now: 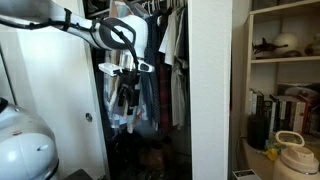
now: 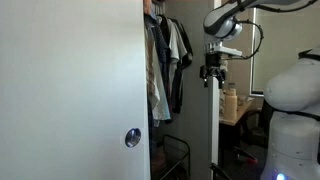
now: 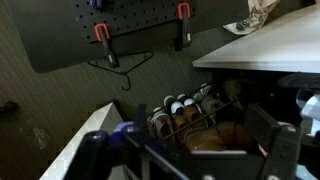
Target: Slide the closet door to the right
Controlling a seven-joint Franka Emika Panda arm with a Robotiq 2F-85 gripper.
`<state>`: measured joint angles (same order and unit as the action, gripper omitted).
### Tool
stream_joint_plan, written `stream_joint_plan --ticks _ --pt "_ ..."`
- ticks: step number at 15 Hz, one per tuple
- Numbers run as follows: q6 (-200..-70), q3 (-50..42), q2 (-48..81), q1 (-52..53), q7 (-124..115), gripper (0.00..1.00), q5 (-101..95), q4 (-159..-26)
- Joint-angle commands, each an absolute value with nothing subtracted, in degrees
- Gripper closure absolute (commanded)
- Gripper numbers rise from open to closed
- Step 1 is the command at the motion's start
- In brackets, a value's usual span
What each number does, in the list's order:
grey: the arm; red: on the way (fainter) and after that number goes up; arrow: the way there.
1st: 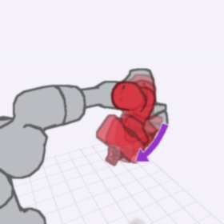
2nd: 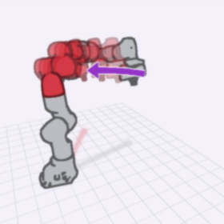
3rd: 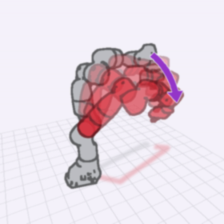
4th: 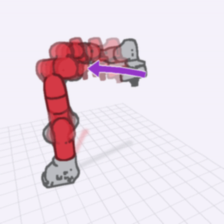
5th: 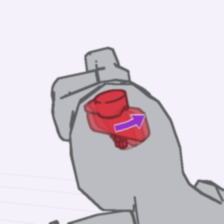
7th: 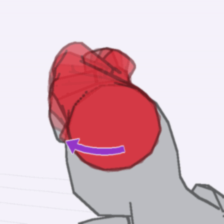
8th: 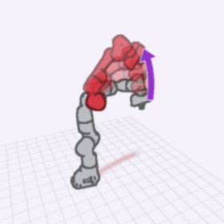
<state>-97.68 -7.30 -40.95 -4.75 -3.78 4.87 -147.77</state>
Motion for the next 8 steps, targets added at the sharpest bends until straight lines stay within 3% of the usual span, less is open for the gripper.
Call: stream_joint_plan --ticks 1,8 --pt "-97.5 -6.5 -40.8 -5.7 -3.3 0.0 5.3 -147.7" --pt "-100.9 2.2 -35.7 1.0 -3.1 0.0 4.7 -144.6"
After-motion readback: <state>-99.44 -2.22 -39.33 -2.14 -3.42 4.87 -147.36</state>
